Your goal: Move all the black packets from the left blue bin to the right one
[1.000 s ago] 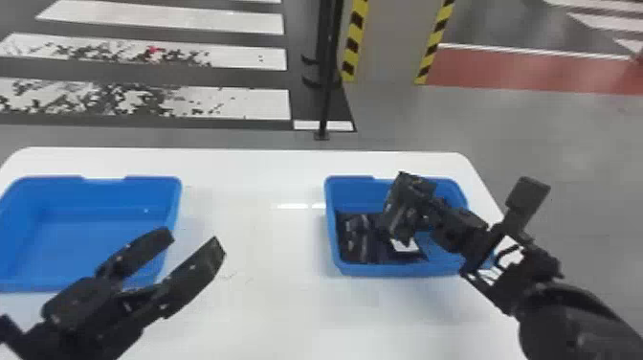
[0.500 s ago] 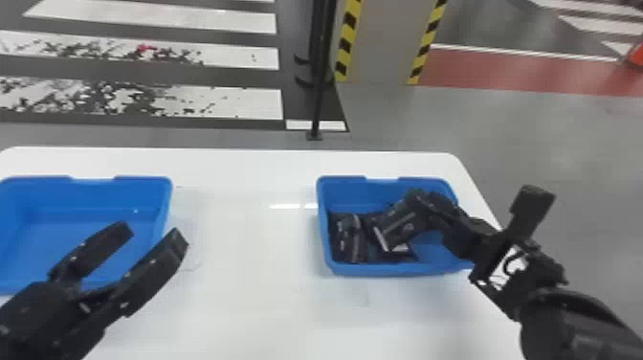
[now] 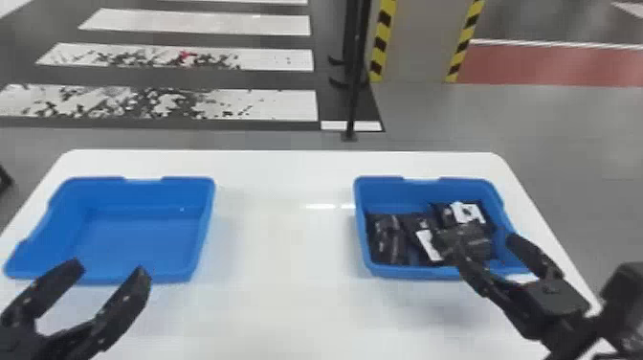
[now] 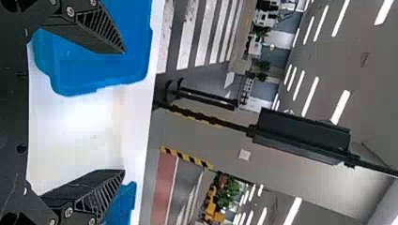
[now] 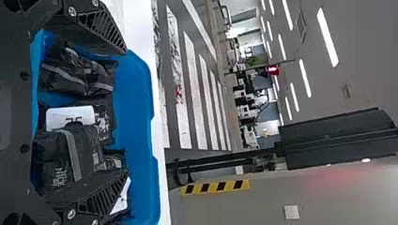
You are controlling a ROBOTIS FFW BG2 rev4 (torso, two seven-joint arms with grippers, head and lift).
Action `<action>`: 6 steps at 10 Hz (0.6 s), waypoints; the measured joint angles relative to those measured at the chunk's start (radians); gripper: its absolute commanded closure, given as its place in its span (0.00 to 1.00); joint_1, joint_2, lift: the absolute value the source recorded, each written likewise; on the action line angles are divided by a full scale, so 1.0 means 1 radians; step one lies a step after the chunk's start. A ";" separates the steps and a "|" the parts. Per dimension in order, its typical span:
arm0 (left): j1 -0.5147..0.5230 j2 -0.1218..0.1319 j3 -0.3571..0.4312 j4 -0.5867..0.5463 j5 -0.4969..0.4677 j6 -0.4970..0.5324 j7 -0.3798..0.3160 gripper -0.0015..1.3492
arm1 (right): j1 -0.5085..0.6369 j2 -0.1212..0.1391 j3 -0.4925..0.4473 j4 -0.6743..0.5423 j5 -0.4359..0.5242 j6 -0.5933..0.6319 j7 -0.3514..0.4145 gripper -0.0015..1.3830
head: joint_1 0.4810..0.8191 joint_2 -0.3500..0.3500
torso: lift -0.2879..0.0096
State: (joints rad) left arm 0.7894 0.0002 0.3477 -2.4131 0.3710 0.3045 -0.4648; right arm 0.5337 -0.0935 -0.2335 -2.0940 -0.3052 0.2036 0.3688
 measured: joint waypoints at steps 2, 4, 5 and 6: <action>0.056 0.000 0.014 -0.003 -0.056 -0.077 0.042 0.11 | 0.153 0.024 0.011 -0.161 0.061 -0.044 -0.001 0.09 | 0.63 0.57 | 0.50; 0.102 0.000 0.018 -0.003 -0.092 -0.165 0.080 0.11 | 0.299 0.040 0.041 -0.289 0.075 -0.084 -0.002 0.09 | 0.63 0.65 | 0.50; 0.124 0.000 0.021 -0.003 -0.097 -0.191 0.093 0.11 | 0.359 0.050 0.054 -0.334 0.078 -0.108 -0.004 0.09 | 0.63 0.70 | 0.50; 0.142 0.000 0.022 -0.003 -0.097 -0.218 0.104 0.11 | 0.389 0.057 0.060 -0.358 0.081 -0.122 -0.004 0.09 | 0.63 0.73 | 0.50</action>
State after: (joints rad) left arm 0.9310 0.0000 0.3693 -2.4163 0.2738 0.0863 -0.3606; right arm 0.9226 -0.0364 -0.1735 -2.4524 -0.2242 0.0820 0.3650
